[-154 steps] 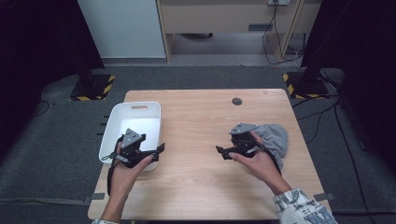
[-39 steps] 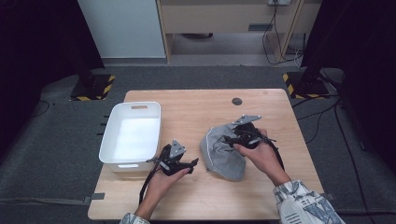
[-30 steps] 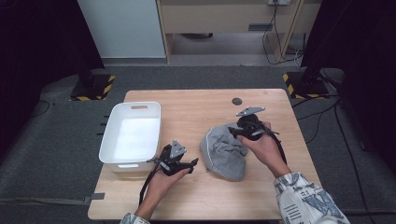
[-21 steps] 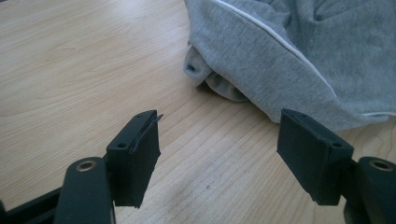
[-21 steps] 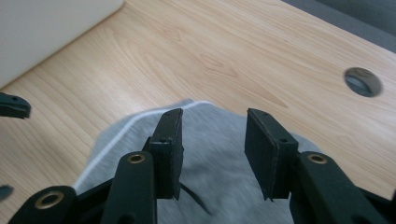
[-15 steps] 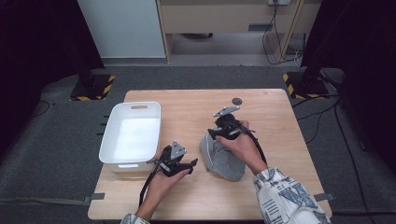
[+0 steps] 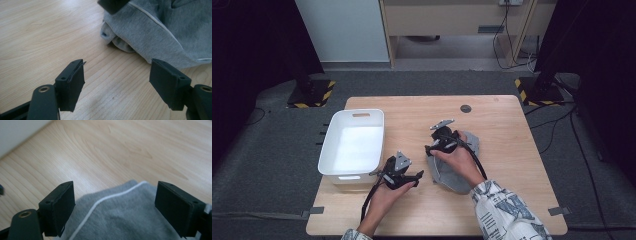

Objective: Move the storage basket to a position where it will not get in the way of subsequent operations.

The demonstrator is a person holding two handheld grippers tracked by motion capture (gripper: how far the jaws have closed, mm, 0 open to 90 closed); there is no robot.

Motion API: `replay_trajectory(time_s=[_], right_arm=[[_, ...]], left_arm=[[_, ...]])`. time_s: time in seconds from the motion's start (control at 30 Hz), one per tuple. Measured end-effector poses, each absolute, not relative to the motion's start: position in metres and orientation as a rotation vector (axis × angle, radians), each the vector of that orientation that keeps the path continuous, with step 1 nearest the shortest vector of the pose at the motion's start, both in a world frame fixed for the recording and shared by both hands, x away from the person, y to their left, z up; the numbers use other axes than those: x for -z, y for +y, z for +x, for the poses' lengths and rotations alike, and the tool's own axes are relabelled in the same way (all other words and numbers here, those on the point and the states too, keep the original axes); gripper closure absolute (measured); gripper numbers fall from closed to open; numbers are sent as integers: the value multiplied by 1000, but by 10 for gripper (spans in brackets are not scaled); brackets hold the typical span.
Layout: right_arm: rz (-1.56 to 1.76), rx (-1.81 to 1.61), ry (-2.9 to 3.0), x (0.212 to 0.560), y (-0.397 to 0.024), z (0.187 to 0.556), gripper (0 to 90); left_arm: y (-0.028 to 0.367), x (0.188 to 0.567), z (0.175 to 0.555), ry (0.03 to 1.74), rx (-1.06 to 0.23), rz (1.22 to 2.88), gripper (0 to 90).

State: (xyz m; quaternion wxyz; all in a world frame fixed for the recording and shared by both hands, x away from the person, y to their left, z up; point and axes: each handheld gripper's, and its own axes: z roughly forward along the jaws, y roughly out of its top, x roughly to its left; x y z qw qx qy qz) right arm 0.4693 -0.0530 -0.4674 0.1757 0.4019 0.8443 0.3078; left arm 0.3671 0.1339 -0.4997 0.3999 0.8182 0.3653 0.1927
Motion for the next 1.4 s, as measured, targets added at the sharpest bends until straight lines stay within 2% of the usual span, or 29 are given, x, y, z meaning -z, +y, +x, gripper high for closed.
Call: replay_trajectory(time_s=[0.17,0.3,0.37,0.43,0.67,1.0,1.4], right_arm=[[1167,-860,2420,483,-56,467,393],[1154,-891,2438,484,-59,464,650],[1140,-906,2442,483,-60,463,733],[1134,-929,2433,481,-63,462,777],[1122,-1012,2396,462,-77,457,820],[1106,-1089,2337,430,-128,439,826],[1176,-1011,2352,450,-180,424,827]], left_arm=[[133,500,367,919,-486,2076,273],[133,501,367,920,-490,2079,274],[133,501,368,923,-489,2078,274],[132,502,368,921,-490,2082,274],[132,501,367,917,-490,2080,274],[129,500,370,909,-495,2083,276],[109,494,382,917,-458,2045,283]])
